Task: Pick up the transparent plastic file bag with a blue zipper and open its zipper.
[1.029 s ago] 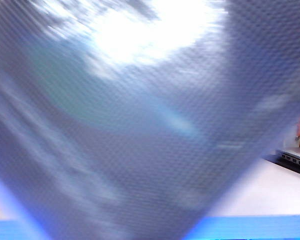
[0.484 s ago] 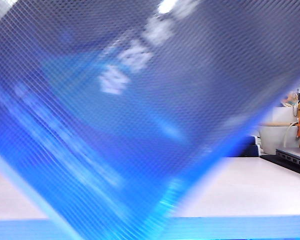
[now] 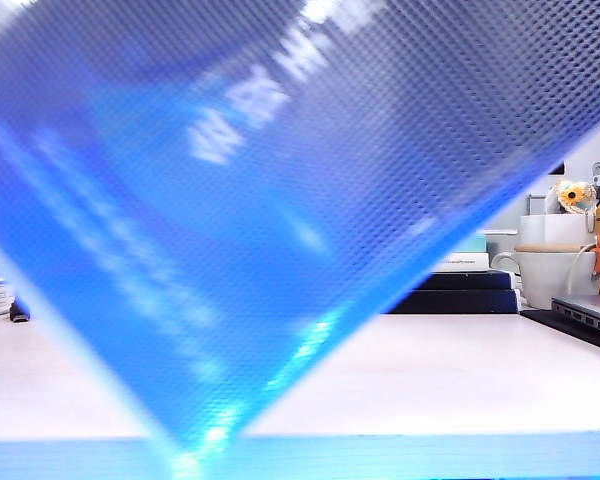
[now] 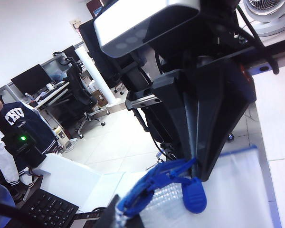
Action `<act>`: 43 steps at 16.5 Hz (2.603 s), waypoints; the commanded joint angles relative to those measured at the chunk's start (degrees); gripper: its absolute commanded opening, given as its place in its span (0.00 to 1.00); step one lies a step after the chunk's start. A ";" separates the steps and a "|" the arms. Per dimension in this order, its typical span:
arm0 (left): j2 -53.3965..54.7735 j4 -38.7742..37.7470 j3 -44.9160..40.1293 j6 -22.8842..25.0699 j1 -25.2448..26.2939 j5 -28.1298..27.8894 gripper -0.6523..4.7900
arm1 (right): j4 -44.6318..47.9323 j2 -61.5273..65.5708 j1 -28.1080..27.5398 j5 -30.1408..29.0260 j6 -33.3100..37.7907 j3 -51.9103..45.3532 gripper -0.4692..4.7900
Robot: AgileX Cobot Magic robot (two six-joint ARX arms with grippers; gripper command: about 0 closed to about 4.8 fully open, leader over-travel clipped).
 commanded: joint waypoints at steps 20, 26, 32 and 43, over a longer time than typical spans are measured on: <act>-0.31 5.09 -2.40 -4.66 0.59 -15.10 0.11 | -1.64 -0.52 -10.88 -1.55 -3.65 -0.98 0.69; -0.31 7.21 7.43 -4.44 0.59 -13.35 0.11 | -2.32 -0.50 -10.82 -1.62 -6.32 -4.55 0.97; 1.99 17.27 8.35 -9.66 0.52 1.81 0.11 | -0.28 -0.50 -8.85 -1.60 -9.70 -4.52 1.00; 3.43 24.50 8.37 -15.45 0.20 14.56 0.11 | 0.85 3.87 -3.17 4.20 -19.96 -4.52 1.00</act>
